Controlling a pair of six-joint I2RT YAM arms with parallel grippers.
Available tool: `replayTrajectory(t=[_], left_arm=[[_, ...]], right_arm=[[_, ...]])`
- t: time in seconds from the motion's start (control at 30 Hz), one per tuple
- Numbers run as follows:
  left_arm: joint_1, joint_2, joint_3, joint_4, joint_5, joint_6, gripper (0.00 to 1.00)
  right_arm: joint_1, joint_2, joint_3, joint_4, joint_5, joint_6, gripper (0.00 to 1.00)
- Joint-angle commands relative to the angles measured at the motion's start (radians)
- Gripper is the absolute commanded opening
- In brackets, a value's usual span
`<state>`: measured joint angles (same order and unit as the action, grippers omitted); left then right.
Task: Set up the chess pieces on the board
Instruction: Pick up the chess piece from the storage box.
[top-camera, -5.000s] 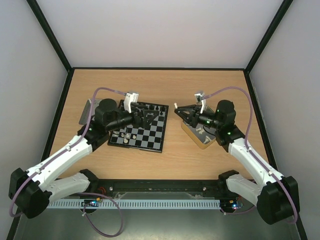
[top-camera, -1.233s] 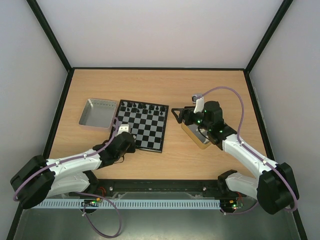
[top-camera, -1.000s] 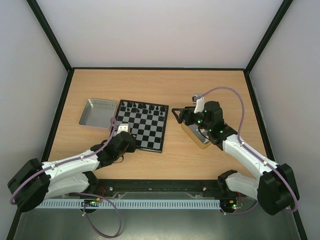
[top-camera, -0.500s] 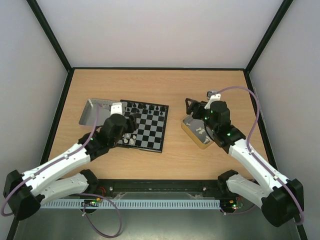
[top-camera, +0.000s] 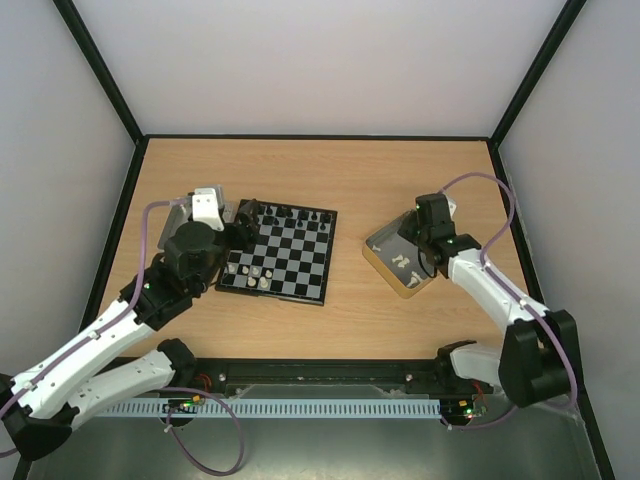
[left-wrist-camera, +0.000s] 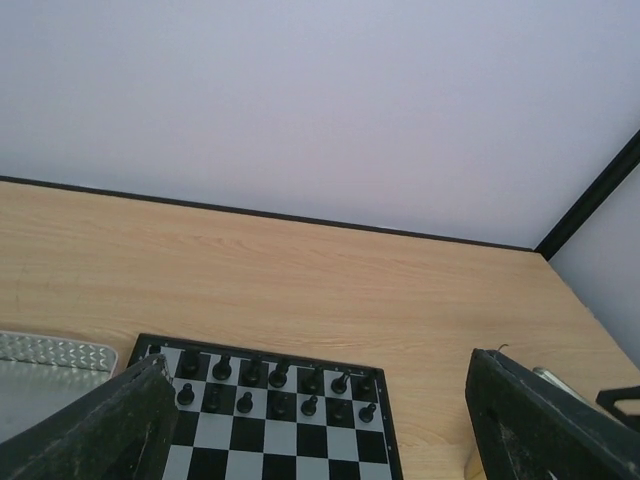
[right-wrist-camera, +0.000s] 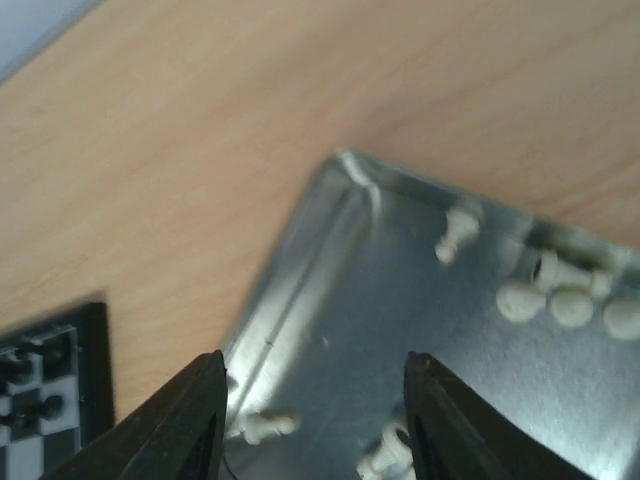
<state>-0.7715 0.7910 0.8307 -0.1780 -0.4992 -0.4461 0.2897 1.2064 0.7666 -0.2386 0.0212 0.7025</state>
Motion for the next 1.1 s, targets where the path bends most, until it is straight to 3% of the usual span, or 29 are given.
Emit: replayTrajectory(t=[0.0, 0.13, 0.2, 0.37, 0.83, 1.07], left_arm=[[0.006, -0.008, -0.028, 0.036, -0.001, 0.038, 0.81], [0.008, 0.003, -0.043, 0.044, 0.021, 0.038, 0.82], [0.009, 0.005, -0.049, 0.050, 0.035, 0.043, 0.82], [0.010, 0.001, -0.066, 0.060, 0.044, 0.050, 0.82], [0.012, 0.004, -0.080, 0.067, 0.047, 0.054, 0.83], [0.013, 0.005, -0.083, 0.066, 0.050, 0.050, 0.83]], right_arm=[[-0.008, 0.080, -0.025, -0.090, -0.042, 0.043, 0.45], [-0.008, 0.144, -0.042, -0.105, -0.028, 0.051, 0.22], [-0.009, 0.163, -0.064, -0.101, -0.023, 0.057, 0.18], [-0.008, 0.193, -0.075, -0.116, -0.023, 0.052, 0.16], [-0.007, 0.293, -0.097, -0.074, -0.051, 0.030, 0.25], [-0.006, 0.293, -0.106, -0.032, -0.054, 0.046, 0.08]])
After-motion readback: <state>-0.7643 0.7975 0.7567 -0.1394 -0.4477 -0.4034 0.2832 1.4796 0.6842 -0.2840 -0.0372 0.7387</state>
